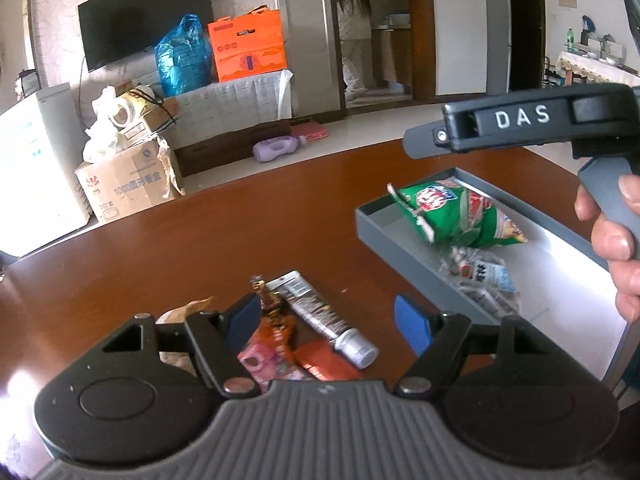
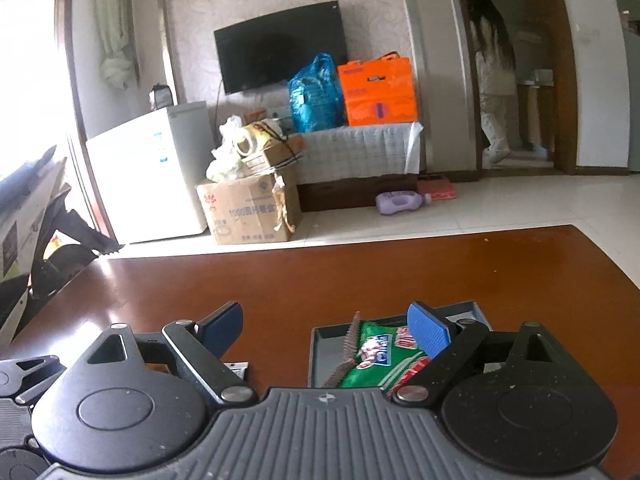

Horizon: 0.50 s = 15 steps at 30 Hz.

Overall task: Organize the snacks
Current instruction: 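Withdraw both grippers from grey box back over the table snacks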

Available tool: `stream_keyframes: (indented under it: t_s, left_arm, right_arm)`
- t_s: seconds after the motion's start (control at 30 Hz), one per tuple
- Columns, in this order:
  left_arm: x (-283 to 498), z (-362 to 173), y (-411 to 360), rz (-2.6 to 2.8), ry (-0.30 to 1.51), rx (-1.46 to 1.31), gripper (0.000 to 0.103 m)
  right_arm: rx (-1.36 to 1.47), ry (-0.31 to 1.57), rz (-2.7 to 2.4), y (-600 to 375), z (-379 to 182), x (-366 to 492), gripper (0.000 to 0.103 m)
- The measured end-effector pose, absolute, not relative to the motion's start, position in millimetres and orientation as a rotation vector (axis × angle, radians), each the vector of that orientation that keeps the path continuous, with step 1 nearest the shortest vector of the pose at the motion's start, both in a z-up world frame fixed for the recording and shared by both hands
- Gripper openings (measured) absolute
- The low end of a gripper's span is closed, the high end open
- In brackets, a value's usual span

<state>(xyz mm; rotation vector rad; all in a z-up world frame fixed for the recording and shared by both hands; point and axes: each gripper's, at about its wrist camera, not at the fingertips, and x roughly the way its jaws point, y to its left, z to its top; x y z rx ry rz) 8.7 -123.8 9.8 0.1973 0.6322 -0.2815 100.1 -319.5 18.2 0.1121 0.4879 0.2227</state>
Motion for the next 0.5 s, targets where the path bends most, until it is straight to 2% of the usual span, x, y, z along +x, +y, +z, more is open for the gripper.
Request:
stream_keyframes:
  t_s: [0.5]
  left_arm:
    - [-5.3,12.9,-49.0,-0.125,0.638,0.115,0.074]
  right_arm:
    - [-0.026,0.554,0.322,-271.8,7.1,79.5,0.088]
